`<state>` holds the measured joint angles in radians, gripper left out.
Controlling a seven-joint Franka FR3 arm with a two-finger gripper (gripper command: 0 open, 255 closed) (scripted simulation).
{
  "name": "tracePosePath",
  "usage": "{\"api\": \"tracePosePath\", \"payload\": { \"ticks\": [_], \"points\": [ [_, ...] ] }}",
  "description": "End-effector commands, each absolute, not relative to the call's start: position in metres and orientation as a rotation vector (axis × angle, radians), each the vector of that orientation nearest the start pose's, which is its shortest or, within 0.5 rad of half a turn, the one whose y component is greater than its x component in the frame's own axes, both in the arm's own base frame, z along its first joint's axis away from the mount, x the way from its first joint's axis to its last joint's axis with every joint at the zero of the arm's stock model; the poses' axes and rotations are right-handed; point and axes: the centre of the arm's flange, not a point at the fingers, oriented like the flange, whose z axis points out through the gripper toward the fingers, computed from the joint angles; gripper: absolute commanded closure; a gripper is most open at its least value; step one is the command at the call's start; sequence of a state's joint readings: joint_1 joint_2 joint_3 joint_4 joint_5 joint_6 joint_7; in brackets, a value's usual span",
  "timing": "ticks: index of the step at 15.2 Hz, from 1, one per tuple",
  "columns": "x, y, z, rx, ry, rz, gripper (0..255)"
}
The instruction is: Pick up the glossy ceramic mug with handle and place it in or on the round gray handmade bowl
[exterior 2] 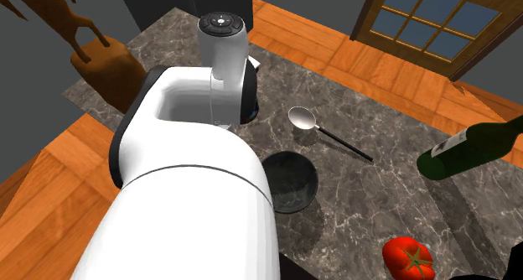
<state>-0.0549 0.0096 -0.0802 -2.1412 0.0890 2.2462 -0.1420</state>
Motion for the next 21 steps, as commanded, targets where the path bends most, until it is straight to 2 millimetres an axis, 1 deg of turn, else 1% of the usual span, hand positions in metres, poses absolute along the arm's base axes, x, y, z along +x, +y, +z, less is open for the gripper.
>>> {"api": "tracePosePath", "payload": {
  "ticks": [1, 3, 4, 12, 13, 21],
  "points": [
    [0.546, -0.072, 0.398, -3.079, 0.069, -0.162, 0],
    [0.548, -0.071, 0.388, -3.079, 0.069, -0.162, 0],
    [0.548, -0.071, 0.380, -3.079, 0.069, -0.162, 0],
    [0.548, -0.071, 0.380, -3.079, 0.069, -0.162, 0],
    [0.548, -0.071, 0.380, -3.079, 0.069, -0.162, 255],
    [0.548, -0.071, 0.380, -3.079, 0.069, -0.162, 255]
  ]
}}
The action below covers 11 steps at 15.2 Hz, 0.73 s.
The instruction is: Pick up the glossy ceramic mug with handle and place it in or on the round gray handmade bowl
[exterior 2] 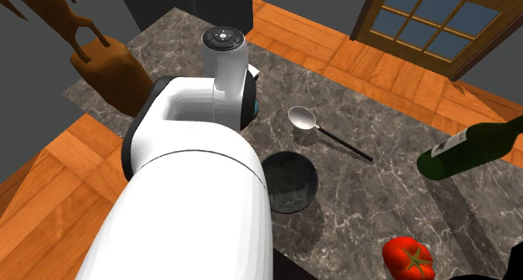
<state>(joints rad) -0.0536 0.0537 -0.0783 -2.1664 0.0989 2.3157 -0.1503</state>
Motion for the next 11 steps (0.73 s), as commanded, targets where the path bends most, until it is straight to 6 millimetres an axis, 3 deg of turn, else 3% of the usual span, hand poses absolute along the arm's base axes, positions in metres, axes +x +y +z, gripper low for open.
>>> {"api": "tracePosePath", "payload": {
  "ticks": [1, 11],
  "points": [
    [0.548, -0.071, 0.380, -3.079, 0.069, -0.162, 255],
    [0.548, -0.071, 0.432, -3.079, 0.069, -0.162, 255]
  ]
}}
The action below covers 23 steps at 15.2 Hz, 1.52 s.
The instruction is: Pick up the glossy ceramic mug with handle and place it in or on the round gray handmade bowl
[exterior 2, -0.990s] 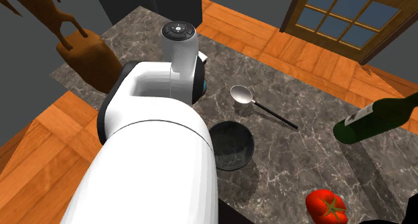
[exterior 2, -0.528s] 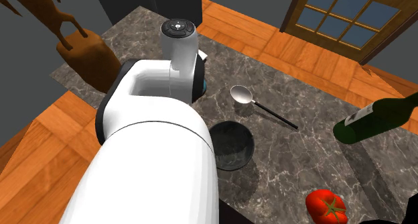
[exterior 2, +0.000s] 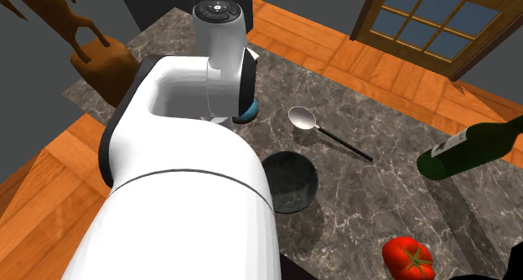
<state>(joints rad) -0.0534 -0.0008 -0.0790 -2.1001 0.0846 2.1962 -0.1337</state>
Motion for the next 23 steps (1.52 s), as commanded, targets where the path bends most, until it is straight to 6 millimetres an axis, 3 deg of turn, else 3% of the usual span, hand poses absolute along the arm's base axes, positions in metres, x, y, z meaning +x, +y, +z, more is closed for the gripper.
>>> {"api": "tracePosePath", "payload": {
  "ticks": [1, 19, 23],
  "points": [
    [0.548, -0.071, 0.438, -3.079, 0.069, -0.162, 255],
    [0.548, -0.071, 0.531, -3.079, 0.069, -0.162, 255],
    [0.504, -0.099, 0.536, -3.079, 0.069, -0.162, 255]
  ]
}}
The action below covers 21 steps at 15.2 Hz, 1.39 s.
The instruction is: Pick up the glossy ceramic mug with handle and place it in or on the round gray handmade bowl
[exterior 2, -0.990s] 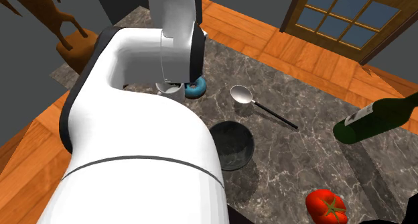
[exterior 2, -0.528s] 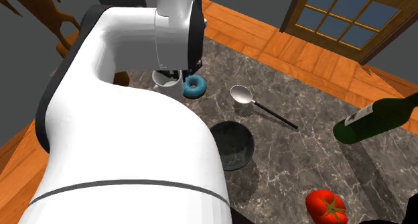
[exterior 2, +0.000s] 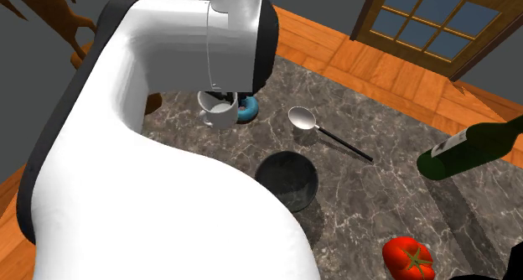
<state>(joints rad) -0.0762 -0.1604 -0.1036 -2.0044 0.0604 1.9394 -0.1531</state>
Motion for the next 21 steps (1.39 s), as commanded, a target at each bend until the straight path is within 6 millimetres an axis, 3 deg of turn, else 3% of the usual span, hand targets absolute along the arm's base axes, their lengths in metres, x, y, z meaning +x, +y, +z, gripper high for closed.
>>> {"api": "tracePosePath", "payload": {
  "ticks": [1, 16, 21],
  "points": [
    [0.493, -0.106, 0.537, -3.079, 0.069, -0.162, 255],
    [0.325, -0.211, 0.554, -3.079, 0.069, -0.162, 255],
    [0.325, -0.211, 0.527, -3.079, 0.069, -0.162, 255]
  ]
}}
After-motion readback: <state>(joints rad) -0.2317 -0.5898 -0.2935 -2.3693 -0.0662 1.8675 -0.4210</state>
